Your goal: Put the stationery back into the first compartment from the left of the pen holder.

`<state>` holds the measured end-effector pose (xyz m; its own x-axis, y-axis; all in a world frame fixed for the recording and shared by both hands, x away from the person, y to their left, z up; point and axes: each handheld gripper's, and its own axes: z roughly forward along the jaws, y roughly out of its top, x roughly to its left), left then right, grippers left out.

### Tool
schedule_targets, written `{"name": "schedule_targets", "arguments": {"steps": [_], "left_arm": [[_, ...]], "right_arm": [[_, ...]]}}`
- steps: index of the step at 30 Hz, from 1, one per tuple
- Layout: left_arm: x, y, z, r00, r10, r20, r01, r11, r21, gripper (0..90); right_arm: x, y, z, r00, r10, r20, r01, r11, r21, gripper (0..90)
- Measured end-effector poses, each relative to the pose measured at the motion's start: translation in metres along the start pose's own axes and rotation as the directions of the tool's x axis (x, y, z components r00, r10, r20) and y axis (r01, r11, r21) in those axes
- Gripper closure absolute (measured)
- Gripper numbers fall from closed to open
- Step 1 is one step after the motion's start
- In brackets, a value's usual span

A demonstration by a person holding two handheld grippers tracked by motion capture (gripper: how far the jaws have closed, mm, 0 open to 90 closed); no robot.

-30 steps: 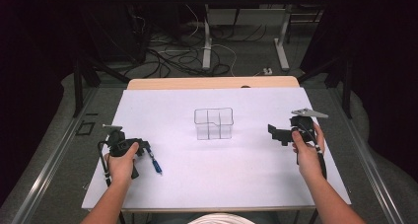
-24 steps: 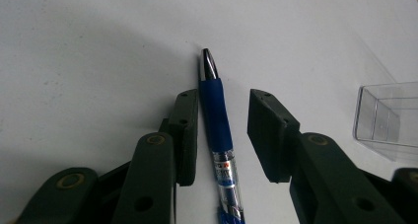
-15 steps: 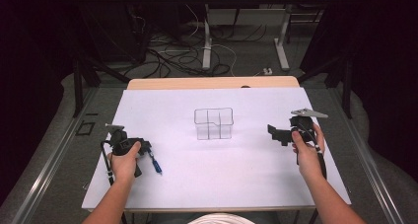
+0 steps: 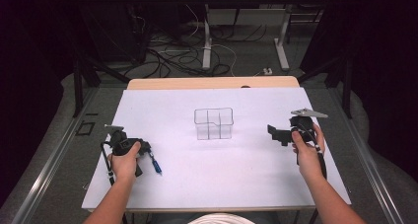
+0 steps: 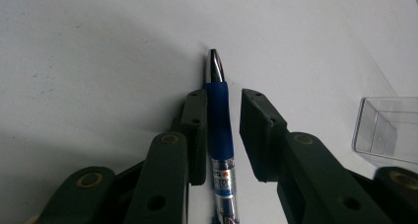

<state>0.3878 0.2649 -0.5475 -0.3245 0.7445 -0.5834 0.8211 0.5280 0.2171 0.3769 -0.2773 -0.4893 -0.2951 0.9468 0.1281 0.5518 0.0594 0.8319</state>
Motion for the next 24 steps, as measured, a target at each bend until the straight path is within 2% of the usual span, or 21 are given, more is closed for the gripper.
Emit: {"name": "schedule_targets", "arguments": {"steps": [3,16,24], "left_arm": [[0.0014,0.0004,-0.0007,0.9999,-0.005,0.012,0.005,1.0,0.006,73.9],[0.001,0.0003,0.0003,1.0,-0.009,-0.002,0.009,1.0,-0.001,76.0],[0.0016,0.0007,0.0001,1.0,-0.008,0.003,0.008,0.9999,0.006,77.7]], "right_arm": [[-0.0001,-0.0001,0.0,1.0,-0.003,0.001,0.003,1.0,0.0,0.0],[-0.0003,-0.0005,0.0006,1.0,-0.007,-0.006,0.007,1.0,0.005,0.0],[0.0,-0.001,0.0013,1.0,-0.003,-0.008,0.003,1.0,0.008,0.0]]}}
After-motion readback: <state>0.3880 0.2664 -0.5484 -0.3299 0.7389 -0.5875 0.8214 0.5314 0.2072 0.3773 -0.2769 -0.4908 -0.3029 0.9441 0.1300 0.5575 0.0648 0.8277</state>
